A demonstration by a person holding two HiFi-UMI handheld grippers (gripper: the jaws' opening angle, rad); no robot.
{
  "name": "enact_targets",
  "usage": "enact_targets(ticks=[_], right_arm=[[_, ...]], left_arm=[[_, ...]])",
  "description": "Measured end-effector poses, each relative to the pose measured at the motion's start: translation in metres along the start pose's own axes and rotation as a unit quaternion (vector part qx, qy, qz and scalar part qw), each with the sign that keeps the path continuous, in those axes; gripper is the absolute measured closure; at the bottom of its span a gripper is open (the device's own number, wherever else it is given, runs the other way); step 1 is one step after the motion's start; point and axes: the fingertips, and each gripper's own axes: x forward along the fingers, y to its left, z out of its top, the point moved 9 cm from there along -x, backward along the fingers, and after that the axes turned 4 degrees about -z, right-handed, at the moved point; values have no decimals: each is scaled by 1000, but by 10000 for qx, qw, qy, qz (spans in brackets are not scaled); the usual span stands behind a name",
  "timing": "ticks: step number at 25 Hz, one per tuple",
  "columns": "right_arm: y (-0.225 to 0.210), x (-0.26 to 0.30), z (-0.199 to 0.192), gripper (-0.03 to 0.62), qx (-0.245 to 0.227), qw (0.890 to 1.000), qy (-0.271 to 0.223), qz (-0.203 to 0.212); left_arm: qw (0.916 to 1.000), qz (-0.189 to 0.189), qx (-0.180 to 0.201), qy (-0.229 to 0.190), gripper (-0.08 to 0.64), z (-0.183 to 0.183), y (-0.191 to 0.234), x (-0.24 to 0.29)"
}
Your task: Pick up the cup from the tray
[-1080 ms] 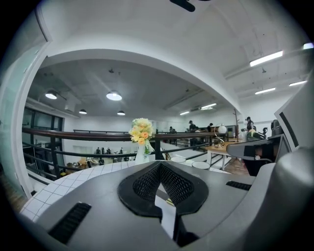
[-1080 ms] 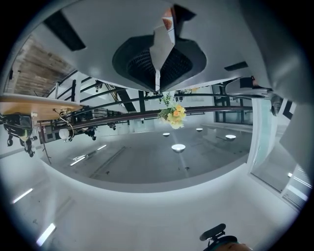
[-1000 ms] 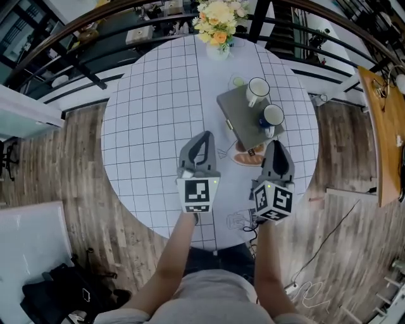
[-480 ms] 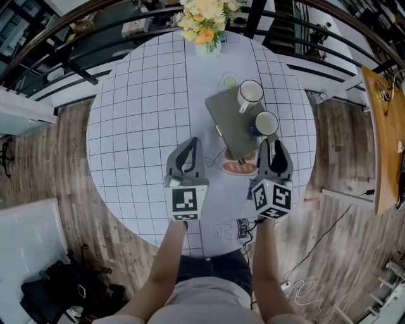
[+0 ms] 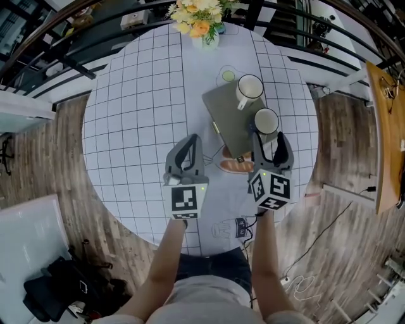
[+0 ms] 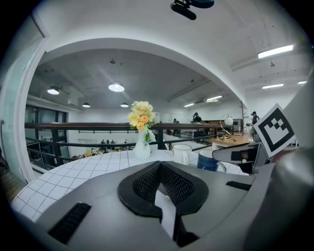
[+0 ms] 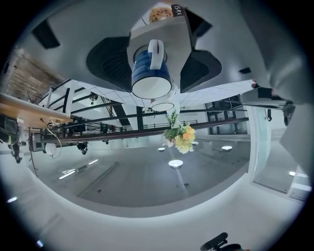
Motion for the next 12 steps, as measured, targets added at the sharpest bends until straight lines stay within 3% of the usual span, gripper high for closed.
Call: enact_targets(ticks=[12], right_arm=[[-5,26,-11,286,56,9995,280,102]], left_arm=[[9999,95,-138,33,554,-6,5,2]])
